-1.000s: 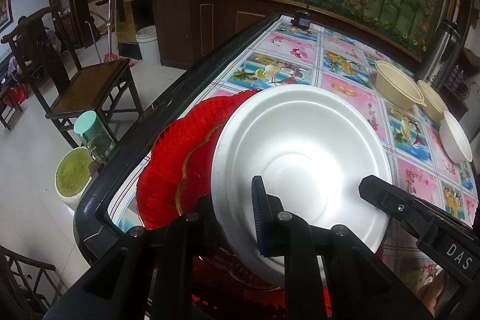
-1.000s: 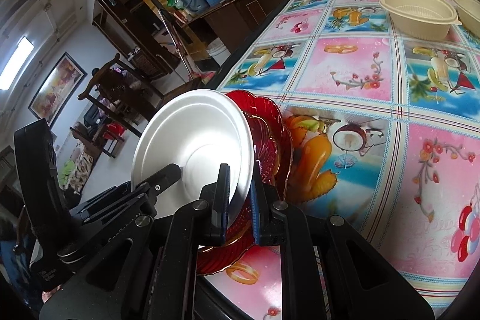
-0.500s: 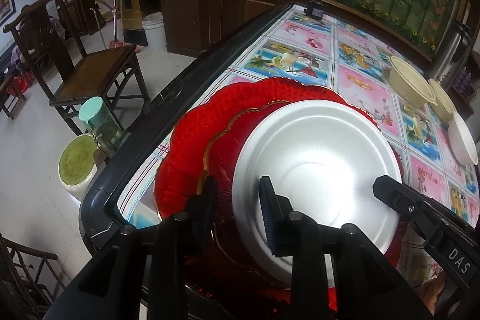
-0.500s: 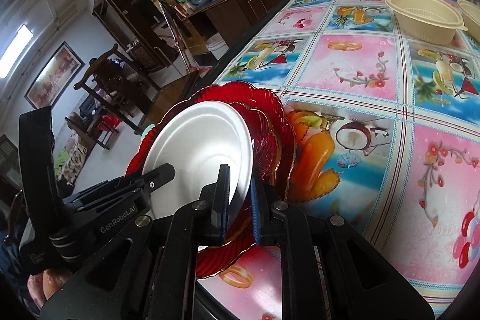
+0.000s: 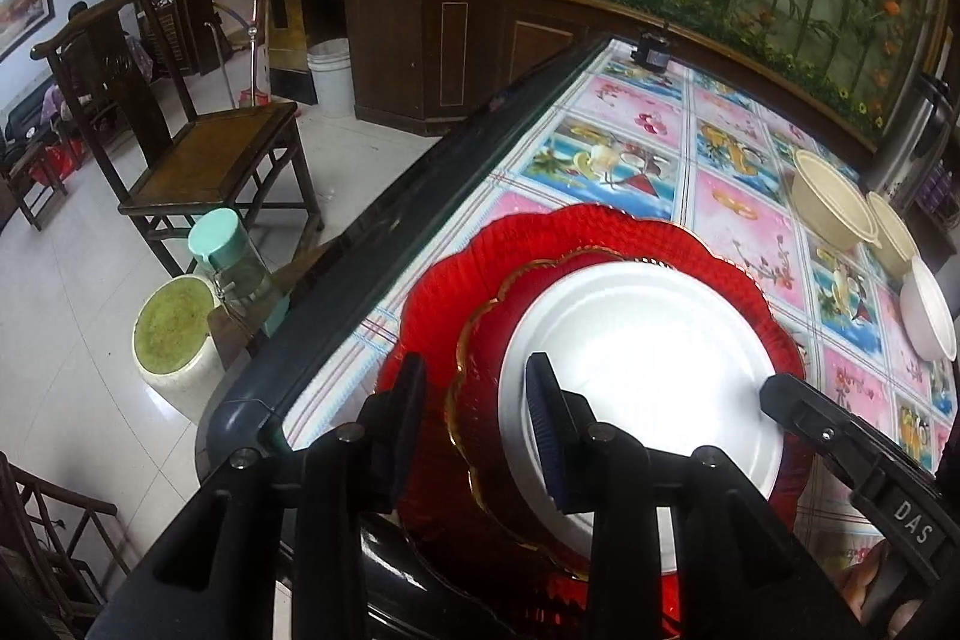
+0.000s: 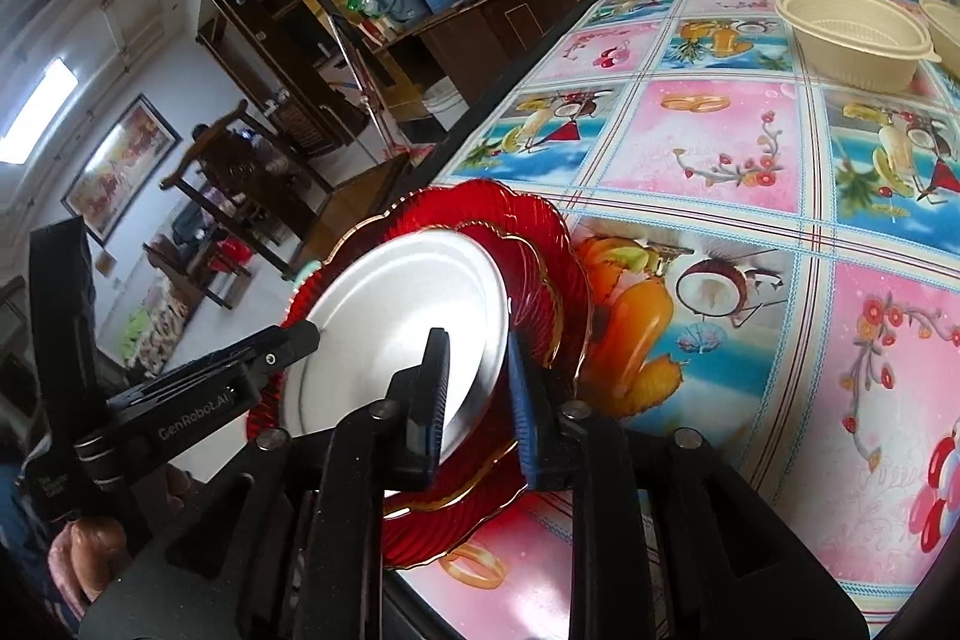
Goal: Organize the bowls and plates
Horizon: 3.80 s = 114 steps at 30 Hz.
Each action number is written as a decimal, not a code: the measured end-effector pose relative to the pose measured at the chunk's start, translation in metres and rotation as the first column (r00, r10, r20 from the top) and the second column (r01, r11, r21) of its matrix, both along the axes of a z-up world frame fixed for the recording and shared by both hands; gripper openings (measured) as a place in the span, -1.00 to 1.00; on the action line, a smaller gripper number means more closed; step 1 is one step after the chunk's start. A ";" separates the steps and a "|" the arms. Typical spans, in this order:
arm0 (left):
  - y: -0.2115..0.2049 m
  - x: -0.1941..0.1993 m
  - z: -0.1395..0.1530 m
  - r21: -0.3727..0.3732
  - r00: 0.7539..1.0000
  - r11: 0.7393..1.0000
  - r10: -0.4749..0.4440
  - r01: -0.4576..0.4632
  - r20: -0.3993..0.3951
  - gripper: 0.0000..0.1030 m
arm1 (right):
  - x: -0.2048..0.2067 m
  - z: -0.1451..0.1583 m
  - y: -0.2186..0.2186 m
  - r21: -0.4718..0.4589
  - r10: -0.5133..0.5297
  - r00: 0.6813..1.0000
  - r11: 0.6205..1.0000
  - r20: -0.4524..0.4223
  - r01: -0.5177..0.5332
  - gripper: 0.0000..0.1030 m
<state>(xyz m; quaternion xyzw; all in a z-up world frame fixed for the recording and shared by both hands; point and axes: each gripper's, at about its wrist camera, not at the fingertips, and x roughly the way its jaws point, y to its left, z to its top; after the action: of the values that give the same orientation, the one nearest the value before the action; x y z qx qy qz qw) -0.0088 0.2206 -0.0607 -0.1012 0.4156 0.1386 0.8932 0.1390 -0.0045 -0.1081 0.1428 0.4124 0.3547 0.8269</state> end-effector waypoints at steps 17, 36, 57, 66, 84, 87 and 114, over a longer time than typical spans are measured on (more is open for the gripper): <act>-0.023 0.003 0.014 0.067 1.000 0.998 0.007 -0.009 0.030 0.29 | 0.016 -0.008 -0.055 0.159 -0.099 0.993 0.981 -0.061 0.108 -0.03; -0.123 0.013 0.019 0.147 0.981 0.971 -0.195 0.190 0.017 0.52 | 0.037 -0.039 -0.141 0.283 -0.252 0.918 0.897 -0.306 0.340 0.04; -0.191 0.025 0.011 0.195 0.943 0.923 -0.330 0.332 -0.041 0.52 | 0.042 -0.054 -0.195 0.338 -0.283 0.872 0.839 -0.400 0.427 0.05; -0.199 0.032 0.009 0.191 0.937 0.918 -0.345 0.349 -0.053 0.52 | 0.042 -0.055 -0.197 0.336 -0.281 0.872 0.840 -0.401 0.425 0.05; -0.197 0.076 0.012 -0.034 0.899 0.908 -0.418 0.418 -0.132 0.52 | 0.072 -0.009 -0.203 0.234 -0.309 0.906 0.895 -0.288 0.380 0.05; -0.189 0.095 0.019 -0.100 0.903 0.913 -0.406 0.395 -0.144 0.52 | 0.094 0.026 -0.213 0.195 -0.339 0.923 0.908 -0.183 0.372 0.05; -0.184 0.269 0.035 -0.076 0.960 0.975 -0.221 0.211 -0.171 0.53 | 0.244 0.041 -0.246 0.008 -0.418 0.832 0.892 -0.363 0.452 0.04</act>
<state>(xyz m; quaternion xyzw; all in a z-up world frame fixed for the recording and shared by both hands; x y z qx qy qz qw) 0.2602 0.0365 -0.0256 -0.0679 0.5061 0.0370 0.8590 0.3827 -0.2507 -0.0668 0.3326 0.4930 0.1447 0.7908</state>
